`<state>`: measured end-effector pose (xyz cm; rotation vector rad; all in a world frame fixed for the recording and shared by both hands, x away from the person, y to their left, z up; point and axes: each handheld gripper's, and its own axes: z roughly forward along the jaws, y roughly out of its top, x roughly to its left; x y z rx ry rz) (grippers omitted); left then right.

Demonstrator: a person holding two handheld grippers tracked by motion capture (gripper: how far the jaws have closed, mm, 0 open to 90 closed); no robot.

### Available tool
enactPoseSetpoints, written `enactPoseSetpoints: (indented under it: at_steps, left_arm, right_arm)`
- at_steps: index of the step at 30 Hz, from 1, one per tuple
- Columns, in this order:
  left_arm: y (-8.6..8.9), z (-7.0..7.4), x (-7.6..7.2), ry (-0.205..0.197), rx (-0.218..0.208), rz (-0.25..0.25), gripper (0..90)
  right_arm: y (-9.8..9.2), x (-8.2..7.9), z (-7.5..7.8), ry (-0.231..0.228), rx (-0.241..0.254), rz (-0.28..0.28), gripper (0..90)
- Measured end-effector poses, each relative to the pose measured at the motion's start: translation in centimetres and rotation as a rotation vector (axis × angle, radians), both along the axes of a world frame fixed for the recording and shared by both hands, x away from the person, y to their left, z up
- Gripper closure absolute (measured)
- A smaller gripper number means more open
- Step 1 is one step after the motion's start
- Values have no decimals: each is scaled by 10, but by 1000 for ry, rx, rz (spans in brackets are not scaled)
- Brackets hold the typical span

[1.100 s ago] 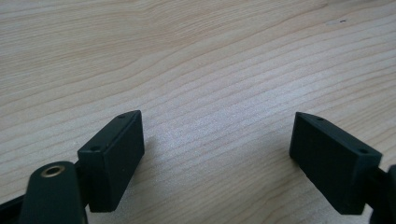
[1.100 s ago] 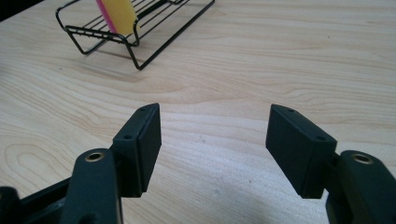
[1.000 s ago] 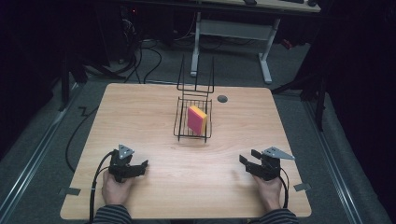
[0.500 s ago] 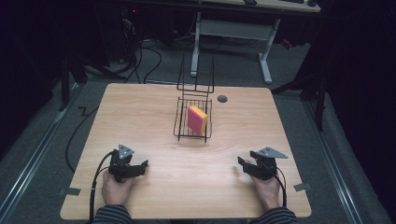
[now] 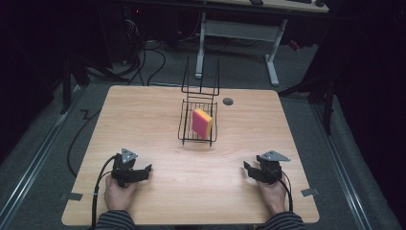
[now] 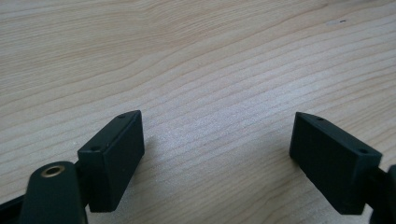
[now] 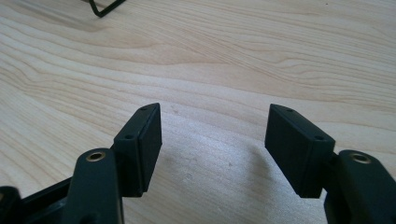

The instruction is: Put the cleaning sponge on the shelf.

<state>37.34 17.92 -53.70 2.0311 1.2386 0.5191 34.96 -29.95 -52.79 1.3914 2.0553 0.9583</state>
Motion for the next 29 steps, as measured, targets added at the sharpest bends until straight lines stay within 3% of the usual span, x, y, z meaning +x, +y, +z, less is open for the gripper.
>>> enactPoseSetpoints:
  at_steps: [12, 29]
  left_arm:
    - [0, 0, 0, 0, 0, 0, 183]
    - [0, 0, 0, -1, 0, 1, 183]
  right_arm:
    - [3, 4, -3, 41, -54, -15, 361]
    - [2, 4, -3, 51, -41, -18, 360]
